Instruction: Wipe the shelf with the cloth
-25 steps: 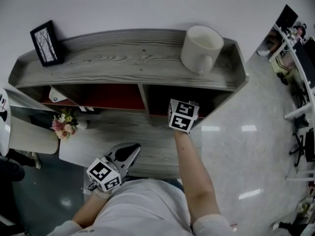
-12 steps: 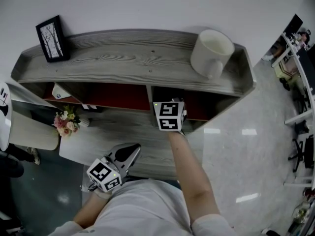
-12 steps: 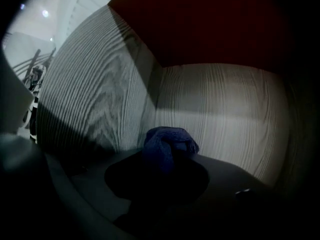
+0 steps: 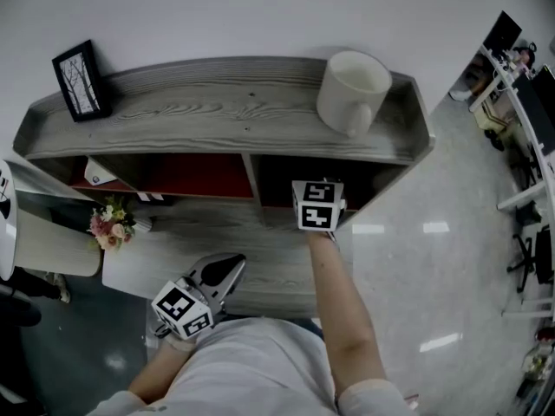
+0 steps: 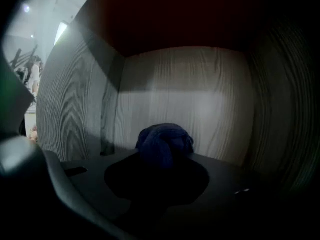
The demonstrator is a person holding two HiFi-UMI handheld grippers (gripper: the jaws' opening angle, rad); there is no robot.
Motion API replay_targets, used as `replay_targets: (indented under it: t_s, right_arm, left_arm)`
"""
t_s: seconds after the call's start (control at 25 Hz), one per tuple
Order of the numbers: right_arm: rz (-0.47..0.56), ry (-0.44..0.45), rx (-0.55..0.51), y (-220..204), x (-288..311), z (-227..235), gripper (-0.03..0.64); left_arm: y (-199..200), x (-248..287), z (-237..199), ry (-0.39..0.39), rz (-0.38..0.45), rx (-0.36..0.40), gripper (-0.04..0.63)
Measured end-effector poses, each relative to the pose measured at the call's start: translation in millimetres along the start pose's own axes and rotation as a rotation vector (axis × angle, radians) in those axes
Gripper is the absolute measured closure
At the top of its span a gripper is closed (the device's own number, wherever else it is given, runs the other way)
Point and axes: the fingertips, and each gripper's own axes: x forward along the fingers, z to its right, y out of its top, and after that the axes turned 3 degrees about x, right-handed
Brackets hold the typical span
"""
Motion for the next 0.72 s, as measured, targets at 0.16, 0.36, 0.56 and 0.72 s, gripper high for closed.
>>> replay_targets:
  t_s: [0.16, 0.36, 0.56, 0.72]
  right_arm:
    - [-0.032, -0.118, 0.091, -14.4, -11.1, 47.2, 0.528]
    - [-0.029, -0.169, 0.184, -25.4, -23.4, 81.1, 0.528]
    - [0.016, -0.117, 0.225, -18.7, -44.4, 71.4, 0.528]
    - [0.048, -0.054, 0.213, -10.6, -74.6, 58.2, 0.528]
  left_arm:
    - [1.0, 5.9, 4.8, -0.024, 0.001, 0.004, 0.580]
    - [-0.8, 11.3, 8.3, -0.045, -0.007, 0.006, 0.580]
    - [2.8, 22.9, 14.5, -0.082, -0.003, 0.015, 0.580]
    - [7.5, 30.6, 8.5, -0.092, 0.006, 0.016, 0.580]
